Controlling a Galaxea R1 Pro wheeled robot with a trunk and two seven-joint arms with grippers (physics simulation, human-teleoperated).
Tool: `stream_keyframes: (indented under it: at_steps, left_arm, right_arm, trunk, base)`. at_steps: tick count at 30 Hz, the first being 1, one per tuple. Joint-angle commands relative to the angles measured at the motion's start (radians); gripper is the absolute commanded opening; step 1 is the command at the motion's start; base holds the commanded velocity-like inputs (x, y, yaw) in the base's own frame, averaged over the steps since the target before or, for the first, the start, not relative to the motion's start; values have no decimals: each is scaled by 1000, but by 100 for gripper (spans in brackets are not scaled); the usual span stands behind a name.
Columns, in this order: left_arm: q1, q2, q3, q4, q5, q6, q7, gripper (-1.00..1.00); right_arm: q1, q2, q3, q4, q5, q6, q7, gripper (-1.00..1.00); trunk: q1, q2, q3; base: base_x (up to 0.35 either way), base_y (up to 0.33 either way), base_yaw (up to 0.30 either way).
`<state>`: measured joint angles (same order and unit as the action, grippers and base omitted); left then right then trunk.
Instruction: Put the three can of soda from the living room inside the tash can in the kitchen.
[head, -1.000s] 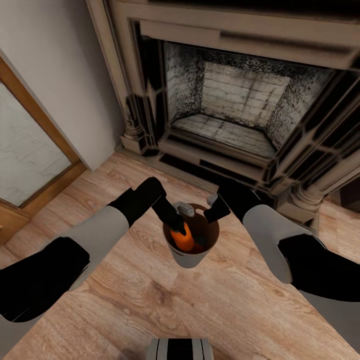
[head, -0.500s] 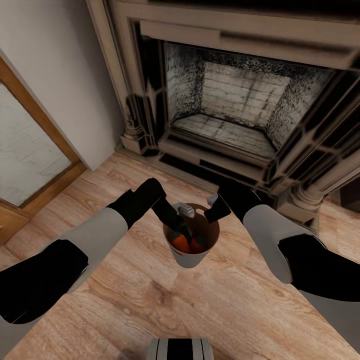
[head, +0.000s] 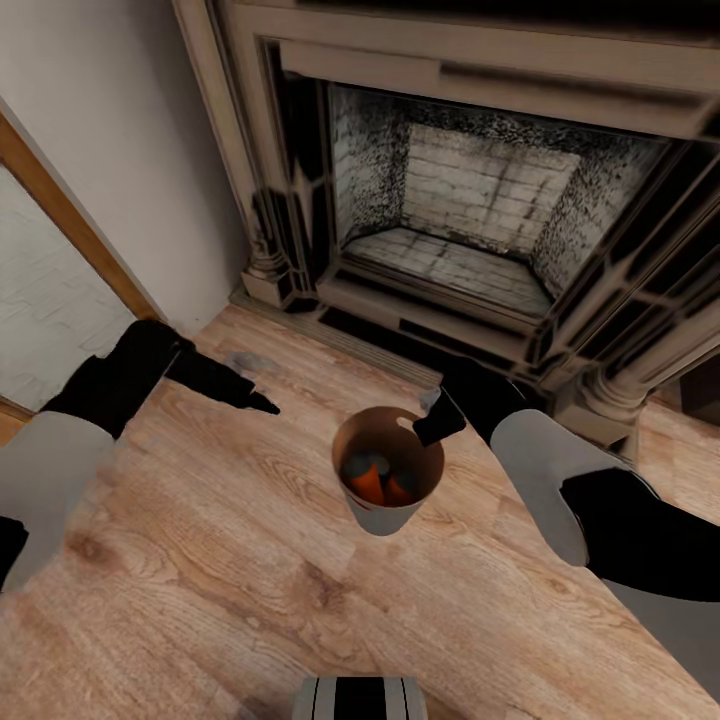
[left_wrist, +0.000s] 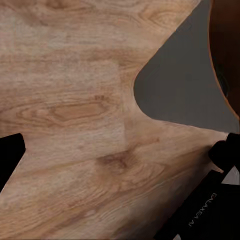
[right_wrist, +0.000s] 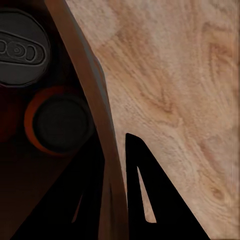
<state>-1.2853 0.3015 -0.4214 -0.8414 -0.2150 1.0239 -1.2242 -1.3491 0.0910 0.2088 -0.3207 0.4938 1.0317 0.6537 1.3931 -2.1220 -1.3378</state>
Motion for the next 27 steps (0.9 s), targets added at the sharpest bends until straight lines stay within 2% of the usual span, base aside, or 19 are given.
stream_keyframes:
  at_steps: [1, 2, 5, 7, 8, 11, 12, 16, 19, 23, 27]
  left_arm:
    - [26, 29, 72, -4, 3, -25, -7, 100]
    - [42, 38, 107, -5, 2, -38, -8, 100]
    - [163, 63, 304, -14, -2, -144, -6, 100]
    - [195, 65, 350, -23, -2, -173, -5, 100]
    - [250, 68, 400, -32, -6, -209, -2, 100]
    - [325, 66, 422, -37, -7, -263, 25, 100]
    - [356, 65, 428, -36, -6, -291, 53, 100]
    - [423, 61, 437, -32, 0, -368, 160, 100]
    - [451, 59, 439, -32, 1, -397, 195, 100]
    - [461, 59, 440, -31, 2, -408, 207, 100]
    - [465, 57, 440, -30, 1, -414, 213, 100]
  right_arm:
    - [0, -4, -11, 0, -55, 16, 7, -100]
    - [0, -7, -11, 1, -55, 16, 7, -100]
    - [1, -32, -11, 2, -57, 16, 8, -100]
    - [1, -49, -11, 3, -57, 16, 9, -100]
    - [1, -73, -11, 3, -59, 16, 12, -100]
    - [2, -105, -11, 4, -59, 16, 16, -100]
    - [2, -117, -11, 5, -59, 16, 18, -100]
    - [2, -150, -12, 7, -60, 16, 21, -100]
    - [3, -170, -28, 9, -60, 16, 22, -100]
    - [13, -181, -42, 7, -60, 16, 21, -100]
    - [21, -195, -46, 5, -60, 16, 21, -100]
  trunk:
    - [0, 0, 0]
    - [0, 0, 0]
    - [0, 0, 0]
    - [0, 0, 0]
    - [0, 0, 0]
    - [8, -14, -6]
    - [11, -21, -9]
    - [27, -49, -22]
    - [34, -63, -28]
    - [34, -63, -28]
    - [50, -91, -41]
  base:
    - [0, 0, 0]
    - [0, 0, 0]
    - [0, 0, 0]
    - [0, 0, 0]
    - [0, 0, 0]
    - [0, 0, 0]
    - [0, 0, 0]
    - [0, 0, 0]
    - [0, 0, 0]
    - [0, 0, 0]
    - [0, 0, 0]
